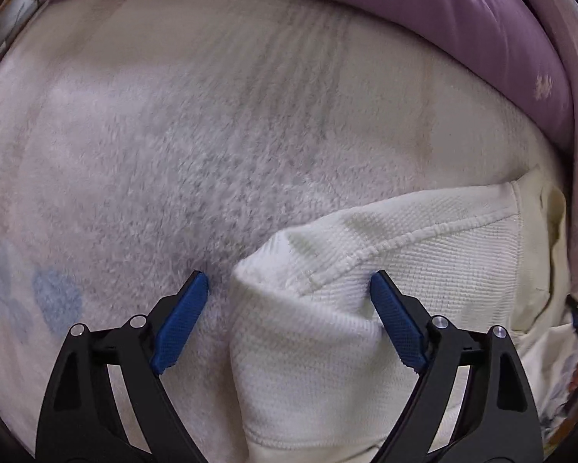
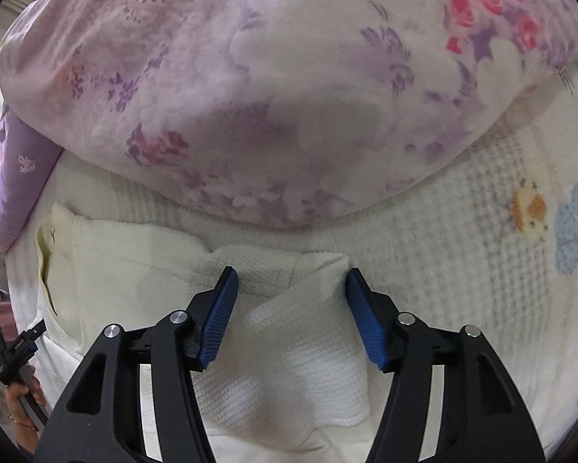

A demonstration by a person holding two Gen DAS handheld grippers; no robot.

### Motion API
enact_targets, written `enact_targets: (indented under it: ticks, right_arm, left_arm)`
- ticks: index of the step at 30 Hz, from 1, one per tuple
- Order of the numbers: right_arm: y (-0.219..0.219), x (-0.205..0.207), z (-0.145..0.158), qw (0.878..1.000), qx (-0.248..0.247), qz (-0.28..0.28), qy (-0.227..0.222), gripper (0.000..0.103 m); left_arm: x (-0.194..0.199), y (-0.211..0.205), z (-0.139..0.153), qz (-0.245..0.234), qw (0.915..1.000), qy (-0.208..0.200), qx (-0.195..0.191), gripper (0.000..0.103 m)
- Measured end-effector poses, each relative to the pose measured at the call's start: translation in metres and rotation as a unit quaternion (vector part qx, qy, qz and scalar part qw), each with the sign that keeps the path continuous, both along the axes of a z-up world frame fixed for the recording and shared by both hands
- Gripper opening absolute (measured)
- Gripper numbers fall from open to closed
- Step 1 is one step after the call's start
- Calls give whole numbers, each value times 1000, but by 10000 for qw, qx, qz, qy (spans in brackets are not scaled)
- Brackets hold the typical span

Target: Fold large clothes

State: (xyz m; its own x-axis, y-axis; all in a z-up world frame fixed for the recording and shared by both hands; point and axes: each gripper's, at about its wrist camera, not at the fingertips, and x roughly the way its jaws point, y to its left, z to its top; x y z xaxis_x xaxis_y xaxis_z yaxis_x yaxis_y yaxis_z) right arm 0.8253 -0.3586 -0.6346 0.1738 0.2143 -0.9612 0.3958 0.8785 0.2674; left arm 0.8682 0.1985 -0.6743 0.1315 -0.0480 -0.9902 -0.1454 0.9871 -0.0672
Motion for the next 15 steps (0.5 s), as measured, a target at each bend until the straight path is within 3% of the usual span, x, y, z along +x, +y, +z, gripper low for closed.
enact_targets:
  ticks: [2, 4, 5, 6, 8, 11, 15]
  right_arm:
    - [-2, 1, -1, 10000, -25, 11, 12, 53]
    - [0, 3, -1, 9997, -210, 141, 54, 42]
    - [1, 3, -1, 9996, -220, 161, 40, 37]
    - [6, 3, 0, 9997, -171, 162, -1, 27]
    - [6, 1, 2, 9999, -25, 134, -86, 16]
    - [17, -5, 17, 9989, -174, 229, -364, 13]
    - [30, -29, 61, 9937, -214, 291, -1057, 13]
  left_arm:
    - [4, -5, 2, -143, 9998, -38, 120, 76]
    - [6, -12, 5, -322, 9993, -102, 134, 59]
    - [7, -17, 7, -450, 9988, -120, 164, 49]
    - [10, -23, 7, -544, 9983, -128, 159, 32]
    - [11, -30, 12, -701, 9973, -192, 103, 15]
    - [3, -40, 27, -883, 9947, -456, 260, 12]
    - [-29, -42, 76, -868, 9906, -1055, 102, 11]
